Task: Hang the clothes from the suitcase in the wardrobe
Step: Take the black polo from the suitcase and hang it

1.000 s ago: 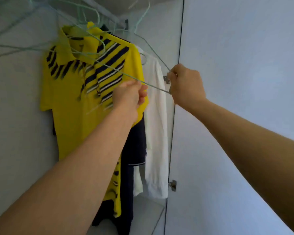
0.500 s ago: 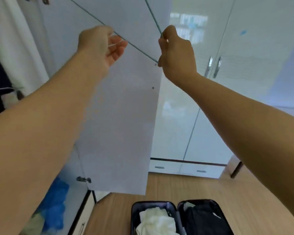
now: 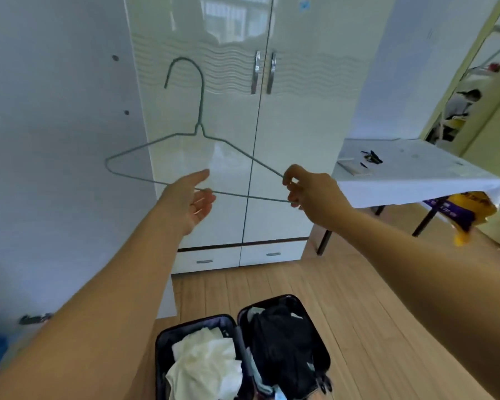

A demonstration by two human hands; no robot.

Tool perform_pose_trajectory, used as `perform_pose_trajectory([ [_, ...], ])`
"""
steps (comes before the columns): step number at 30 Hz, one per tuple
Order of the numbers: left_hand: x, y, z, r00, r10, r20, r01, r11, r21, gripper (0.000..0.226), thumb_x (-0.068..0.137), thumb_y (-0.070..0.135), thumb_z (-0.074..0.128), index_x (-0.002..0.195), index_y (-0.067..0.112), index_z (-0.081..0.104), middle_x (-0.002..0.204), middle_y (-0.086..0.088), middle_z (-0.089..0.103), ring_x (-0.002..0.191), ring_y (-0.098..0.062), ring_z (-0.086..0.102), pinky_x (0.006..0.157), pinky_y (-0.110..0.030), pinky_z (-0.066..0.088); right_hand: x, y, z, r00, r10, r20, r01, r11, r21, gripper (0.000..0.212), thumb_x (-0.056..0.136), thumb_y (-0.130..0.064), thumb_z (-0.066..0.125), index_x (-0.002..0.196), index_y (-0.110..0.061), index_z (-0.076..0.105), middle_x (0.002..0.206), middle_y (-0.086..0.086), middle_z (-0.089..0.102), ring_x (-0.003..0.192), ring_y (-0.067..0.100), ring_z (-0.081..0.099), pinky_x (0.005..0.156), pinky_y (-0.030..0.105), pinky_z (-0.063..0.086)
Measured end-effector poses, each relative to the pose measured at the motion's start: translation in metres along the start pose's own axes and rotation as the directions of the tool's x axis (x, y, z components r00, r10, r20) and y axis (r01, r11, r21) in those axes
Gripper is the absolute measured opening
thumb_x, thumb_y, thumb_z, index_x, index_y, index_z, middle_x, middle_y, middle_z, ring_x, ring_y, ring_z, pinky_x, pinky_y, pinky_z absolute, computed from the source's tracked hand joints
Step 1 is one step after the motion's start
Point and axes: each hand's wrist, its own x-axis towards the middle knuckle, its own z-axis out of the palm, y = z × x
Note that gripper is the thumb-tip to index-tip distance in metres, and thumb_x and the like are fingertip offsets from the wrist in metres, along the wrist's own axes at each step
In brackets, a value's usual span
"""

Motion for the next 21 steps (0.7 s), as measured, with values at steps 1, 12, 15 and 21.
perform_pose_trajectory([
  [1,0.013,-0.015,0.001,1.000,-0.024,0.010,0.024,1.000,-0.007,0.032,0.081,0.029,0.076,0.105,0.012,0.063,0.108,-0.013,0.063,0.084,-0.020,0.063,0.069,-0.027,0.053,-0.001,0.013,0.010,1.000,0.021,0.020,-0.021,1.000,-0.010,0.027,0.093,0.003,0.045,0.096,-0.025,0.048,0.084,0.004,0.063,0.078,0.025,0.067,0.073,0.040,0.057],
  [12,0.143,-0.233,-0.043,0.987,-0.152,-0.049,0.144,0.981,-0.131,0.027,0.090,0.016,0.064,0.115,0.006,0.059,0.118,-0.012,0.058,0.114,-0.026,0.057,0.095,-0.034,0.046,-0.052,0.174,0.183,0.979,0.085,0.187,-0.074,0.995,-0.066,0.026,0.093,-0.004,0.041,0.109,-0.020,0.054,0.092,0.000,0.064,0.083,0.017,0.064,0.074,0.033,0.054],
  [15,0.187,-0.323,-0.060,0.963,-0.234,-0.134,0.192,0.943,-0.273,0.008,0.096,0.007,0.055,0.101,0.002,0.057,0.098,-0.013,0.063,0.089,-0.022,0.063,0.066,-0.030,0.054,-0.079,0.225,0.260,0.958,0.197,0.207,-0.226,0.966,0.123,0.028,0.096,-0.002,0.044,0.089,-0.026,0.055,0.074,-0.006,0.059,0.064,0.008,0.056,0.059,0.011,0.045],
  [21,0.262,-0.511,-0.107,0.885,-0.354,-0.302,0.281,0.924,-0.260,0.012,0.102,0.001,0.036,0.106,0.003,0.047,0.083,-0.016,0.058,0.071,-0.023,0.056,0.056,-0.030,0.056,-0.137,0.340,0.430,0.894,0.248,0.374,-0.310,0.944,0.116,0.024,0.092,-0.010,0.039,0.093,-0.030,0.052,0.069,0.001,0.058,0.051,0.017,0.057,0.059,0.019,0.048],
])
